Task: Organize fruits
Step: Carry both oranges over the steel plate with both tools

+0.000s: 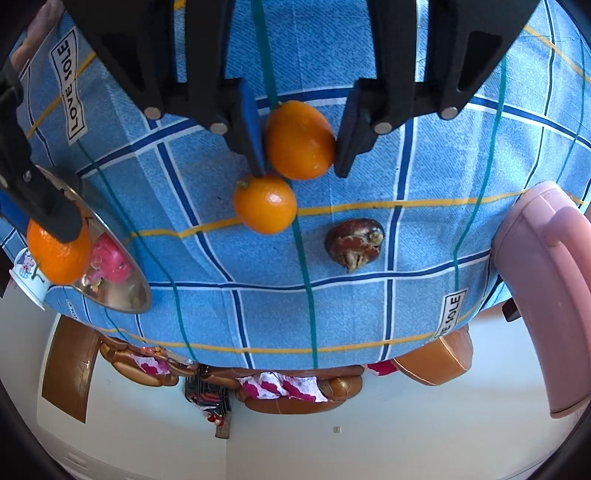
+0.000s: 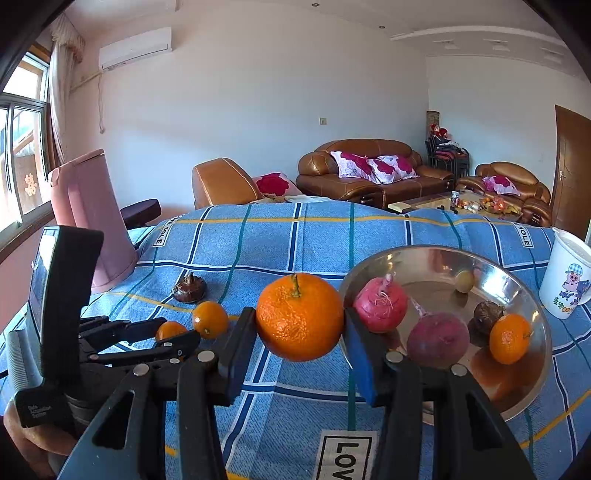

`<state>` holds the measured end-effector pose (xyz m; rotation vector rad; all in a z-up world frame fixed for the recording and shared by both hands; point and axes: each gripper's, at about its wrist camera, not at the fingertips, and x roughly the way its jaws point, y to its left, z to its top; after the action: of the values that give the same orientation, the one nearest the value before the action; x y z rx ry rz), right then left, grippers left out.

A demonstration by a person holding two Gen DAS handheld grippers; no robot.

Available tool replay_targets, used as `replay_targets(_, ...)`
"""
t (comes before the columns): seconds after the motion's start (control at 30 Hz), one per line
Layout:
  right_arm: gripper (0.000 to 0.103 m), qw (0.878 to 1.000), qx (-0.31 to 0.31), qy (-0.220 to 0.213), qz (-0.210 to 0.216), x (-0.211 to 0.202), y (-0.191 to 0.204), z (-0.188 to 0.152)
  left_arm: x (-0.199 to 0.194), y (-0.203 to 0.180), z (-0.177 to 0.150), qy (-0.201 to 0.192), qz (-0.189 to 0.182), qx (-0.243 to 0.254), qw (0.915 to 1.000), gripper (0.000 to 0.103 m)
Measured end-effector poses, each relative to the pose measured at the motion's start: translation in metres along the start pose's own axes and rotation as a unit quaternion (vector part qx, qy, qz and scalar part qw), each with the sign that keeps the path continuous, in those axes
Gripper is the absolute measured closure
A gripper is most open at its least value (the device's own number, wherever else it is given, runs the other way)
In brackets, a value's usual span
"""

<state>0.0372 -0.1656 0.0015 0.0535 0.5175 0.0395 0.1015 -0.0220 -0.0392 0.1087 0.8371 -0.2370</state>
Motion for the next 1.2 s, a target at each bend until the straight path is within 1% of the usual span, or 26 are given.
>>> replay_targets(0.13,0.053,1.000,-0.005,-0.007,-0.005,-0.002,0.000,0.001,-0.001,0.004,0.000,-0.001,-0.011,-0.009,0.9999,0.064)
replay_targets(0.2,0.053,1.000,-0.009,-0.010,-0.008,-0.004,0.002,0.000,-0.004,0.007,-0.001,-0.010,-0.013,-0.014,0.9998,0.064)
replay_targets(0.3,0.053,1.000,-0.011,-0.018,-0.013,-0.007,0.001,0.001,-0.022,0.015,-0.004,-0.054,-0.023,-0.034,0.9977,0.064)
replay_targets(0.43,0.053,0.999,-0.008,-0.028,-0.014,-0.010,-0.002,0.002,-0.050,0.025,-0.012,-0.127,-0.031,-0.061,0.9895,0.064)
replay_targets(0.5,0.053,0.999,-0.007,-0.031,-0.014,-0.013,-0.004,0.003,-0.059,0.028,-0.016,-0.149,-0.027,-0.072,0.9858,0.064)
replay_targets(0.57,0.053,0.999,-0.007,-0.034,-0.013,-0.014,-0.006,0.004,-0.065,0.029,-0.018,-0.163,-0.029,-0.080,0.9830,0.064)
replay_targets(0.67,0.053,0.999,-0.010,-0.037,-0.017,-0.017,-0.009,0.004,-0.071,0.026,-0.019,-0.177,-0.021,-0.083,0.9805,0.064)
replay_targets(0.83,0.053,0.998,-0.018,-0.037,-0.037,-0.019,-0.019,0.003,-0.078,0.013,-0.021,-0.194,0.001,-0.072,0.9783,0.064)
replay_targets(0.97,0.053,0.998,-0.023,-0.040,-0.052,-0.021,-0.031,0.003,-0.078,-0.001,-0.022,-0.197,0.003,-0.069,0.9781,0.064)
replay_targets(1.2,0.053,0.997,-0.021,-0.041,-0.065,-0.026,-0.053,0.003,-0.078,-0.031,-0.019,-0.203,-0.007,-0.053,0.9777,0.064)
